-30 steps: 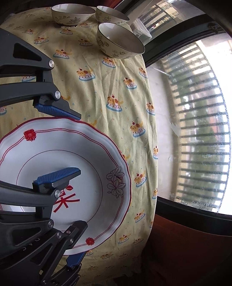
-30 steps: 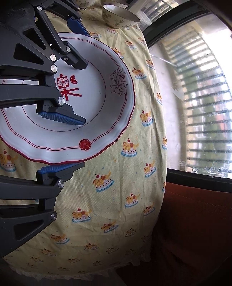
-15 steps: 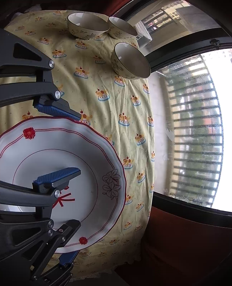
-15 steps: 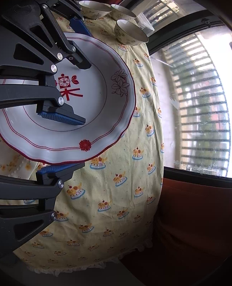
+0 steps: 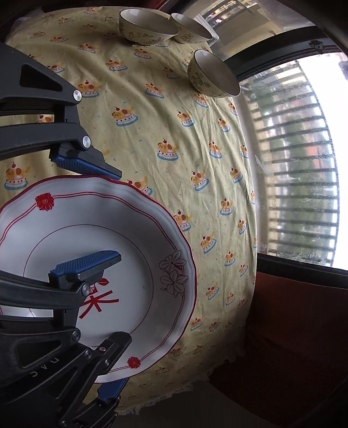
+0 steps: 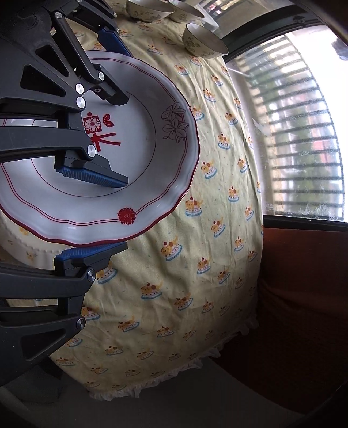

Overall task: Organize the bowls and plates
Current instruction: 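Lift the red-rimmed dish with both grippers and carry it toward the plate stack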

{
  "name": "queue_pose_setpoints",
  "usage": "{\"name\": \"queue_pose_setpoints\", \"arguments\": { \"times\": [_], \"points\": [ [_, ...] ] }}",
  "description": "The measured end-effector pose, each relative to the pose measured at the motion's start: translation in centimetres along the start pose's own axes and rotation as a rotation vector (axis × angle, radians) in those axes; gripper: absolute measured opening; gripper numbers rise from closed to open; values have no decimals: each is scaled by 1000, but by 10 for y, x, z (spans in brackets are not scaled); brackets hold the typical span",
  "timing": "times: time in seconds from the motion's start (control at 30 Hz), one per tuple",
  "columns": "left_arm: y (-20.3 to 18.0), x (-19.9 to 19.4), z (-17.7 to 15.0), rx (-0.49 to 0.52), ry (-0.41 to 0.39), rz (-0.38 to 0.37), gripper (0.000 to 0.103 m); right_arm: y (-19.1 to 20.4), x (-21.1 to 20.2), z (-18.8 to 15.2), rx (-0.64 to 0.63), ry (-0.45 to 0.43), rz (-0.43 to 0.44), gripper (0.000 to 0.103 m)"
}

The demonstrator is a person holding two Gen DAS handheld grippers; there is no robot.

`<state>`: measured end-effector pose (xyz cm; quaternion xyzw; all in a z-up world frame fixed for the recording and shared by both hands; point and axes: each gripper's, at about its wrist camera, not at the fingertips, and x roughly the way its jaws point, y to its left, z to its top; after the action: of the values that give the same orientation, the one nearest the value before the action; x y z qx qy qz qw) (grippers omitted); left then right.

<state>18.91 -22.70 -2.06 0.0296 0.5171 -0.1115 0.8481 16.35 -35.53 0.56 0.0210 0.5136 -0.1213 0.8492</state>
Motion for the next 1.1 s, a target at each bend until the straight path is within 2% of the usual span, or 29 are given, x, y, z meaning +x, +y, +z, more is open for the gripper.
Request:
{"name": "queue_pose_setpoints", "arguments": {
  "times": [0.27, 0.67, 0.97, 1.1],
  "points": [
    [-19, 10, -33, -18, 72, 20, 54, -16, 10, -23, -34, 33, 9, 44],
    [-45, 26, -54, -100, 143, 82, 54, -41, 40, -31, -119, 104, 73, 44],
    [-59, 26, -61, -128, 107, 195, 54, -48, 56, -36, -176, 144, 138, 44],
    [-61, 25, -63, -169, 83, 215, 54, -56, 61, -39, -150, 158, 177, 44]
  ]
}}
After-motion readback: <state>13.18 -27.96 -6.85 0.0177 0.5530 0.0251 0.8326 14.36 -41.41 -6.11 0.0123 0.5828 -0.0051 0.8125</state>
